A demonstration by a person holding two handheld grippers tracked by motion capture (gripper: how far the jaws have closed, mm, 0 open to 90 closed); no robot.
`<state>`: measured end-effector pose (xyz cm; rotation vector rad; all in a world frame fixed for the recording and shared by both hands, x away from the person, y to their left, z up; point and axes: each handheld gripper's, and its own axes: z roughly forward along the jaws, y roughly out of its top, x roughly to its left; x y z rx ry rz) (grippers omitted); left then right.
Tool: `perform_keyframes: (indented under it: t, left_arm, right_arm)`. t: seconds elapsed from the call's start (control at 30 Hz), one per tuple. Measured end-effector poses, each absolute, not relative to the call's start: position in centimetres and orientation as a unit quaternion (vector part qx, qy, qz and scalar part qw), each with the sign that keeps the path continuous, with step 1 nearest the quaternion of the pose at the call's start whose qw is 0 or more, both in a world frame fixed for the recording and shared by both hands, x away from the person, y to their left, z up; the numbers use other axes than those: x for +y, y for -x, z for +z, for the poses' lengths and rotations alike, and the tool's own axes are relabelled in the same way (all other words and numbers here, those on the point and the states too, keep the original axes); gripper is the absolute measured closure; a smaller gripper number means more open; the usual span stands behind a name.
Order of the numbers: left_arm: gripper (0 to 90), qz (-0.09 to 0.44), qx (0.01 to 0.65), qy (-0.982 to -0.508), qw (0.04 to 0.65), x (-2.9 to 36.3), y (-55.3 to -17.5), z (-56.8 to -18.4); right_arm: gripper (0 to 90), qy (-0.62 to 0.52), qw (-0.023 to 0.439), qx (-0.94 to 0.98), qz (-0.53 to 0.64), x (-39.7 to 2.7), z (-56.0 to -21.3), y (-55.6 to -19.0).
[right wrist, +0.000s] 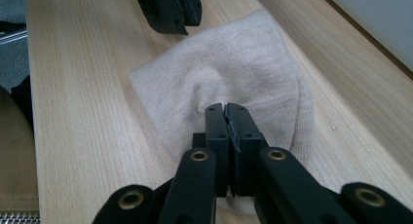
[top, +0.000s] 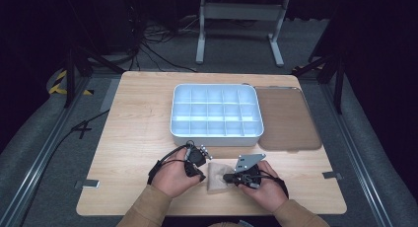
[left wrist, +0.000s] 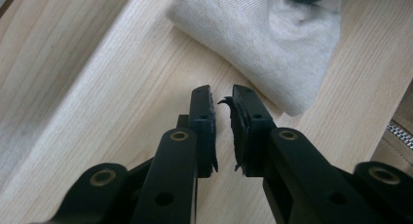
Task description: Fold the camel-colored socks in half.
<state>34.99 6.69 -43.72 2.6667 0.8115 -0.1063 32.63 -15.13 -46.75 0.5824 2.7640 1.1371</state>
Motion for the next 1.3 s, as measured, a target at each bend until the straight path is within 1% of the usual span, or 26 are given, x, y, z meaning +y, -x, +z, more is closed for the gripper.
perform_keyframes:
  t: [0.33,0.73,1.3]
  left_arm:
    - [81.7,-0.021,0.267,-0.95,0.159,5.8,-35.0,-43.9]
    - [82.5,-0.022,0.256,-0.954,0.152,5.1,-35.1,-44.0]
    - [83.3,0.011,0.218,-0.951,0.217,3.8,-34.4,-42.3]
  right_arm:
    - [88.9,-0.191,0.052,0.905,0.376,-15.2,-46.8,-32.5]
    - [88.9,-0.193,0.057,0.903,0.379,-15.2,-46.9,-32.4]
    - [88.9,-0.193,0.06,0.903,0.38,-15.3,-46.9,-32.3]
